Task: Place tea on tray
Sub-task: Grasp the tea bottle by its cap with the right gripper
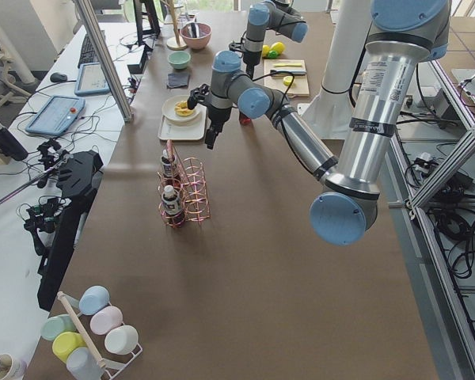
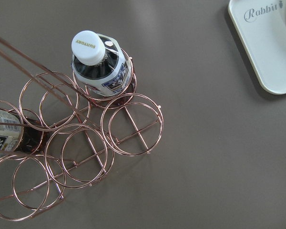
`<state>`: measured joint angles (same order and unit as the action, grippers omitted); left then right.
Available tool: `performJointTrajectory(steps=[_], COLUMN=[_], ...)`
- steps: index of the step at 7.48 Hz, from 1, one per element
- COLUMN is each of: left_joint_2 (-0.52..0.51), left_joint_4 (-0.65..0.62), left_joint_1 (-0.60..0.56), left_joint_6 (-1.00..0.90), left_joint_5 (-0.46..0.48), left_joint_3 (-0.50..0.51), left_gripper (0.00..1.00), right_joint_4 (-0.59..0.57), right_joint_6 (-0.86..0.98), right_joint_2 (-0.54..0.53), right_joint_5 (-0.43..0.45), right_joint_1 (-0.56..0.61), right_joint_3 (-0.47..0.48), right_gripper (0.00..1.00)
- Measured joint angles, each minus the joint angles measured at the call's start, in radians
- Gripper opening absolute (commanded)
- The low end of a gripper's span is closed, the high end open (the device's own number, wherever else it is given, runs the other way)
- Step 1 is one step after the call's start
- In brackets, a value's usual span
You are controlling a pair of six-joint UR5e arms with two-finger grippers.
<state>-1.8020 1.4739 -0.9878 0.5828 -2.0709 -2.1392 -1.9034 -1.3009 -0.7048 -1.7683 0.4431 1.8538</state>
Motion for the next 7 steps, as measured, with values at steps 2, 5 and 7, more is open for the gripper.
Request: performJointTrajectory(steps=[2, 5, 7], left_joint_2=[0.002, 0.002, 0.001], left_joint_4=[0.0, 0.014, 0.022], left_joint_1=[0.0, 0.001, 0.001], left_joint_6=[0.0, 0.0, 0.0], left_joint_5=[0.0, 0.0, 0.001], left_joint_3=[-0.002, 0.01, 0.021], left_gripper=[0.97, 0.97, 0.97], right_joint_4=[0.0, 0.005, 0.008], right_joint_6=[0.003, 0.018, 0.02], right_joint_2=[0.002, 0.003, 0.01], right_joint_5=[0.003, 0.019, 0.02], right_joint_1=[0.003, 0.01, 0.011], right_joint_3=[-0.004, -0.018, -0.026], right_gripper=[0.67, 0.02, 0.0])
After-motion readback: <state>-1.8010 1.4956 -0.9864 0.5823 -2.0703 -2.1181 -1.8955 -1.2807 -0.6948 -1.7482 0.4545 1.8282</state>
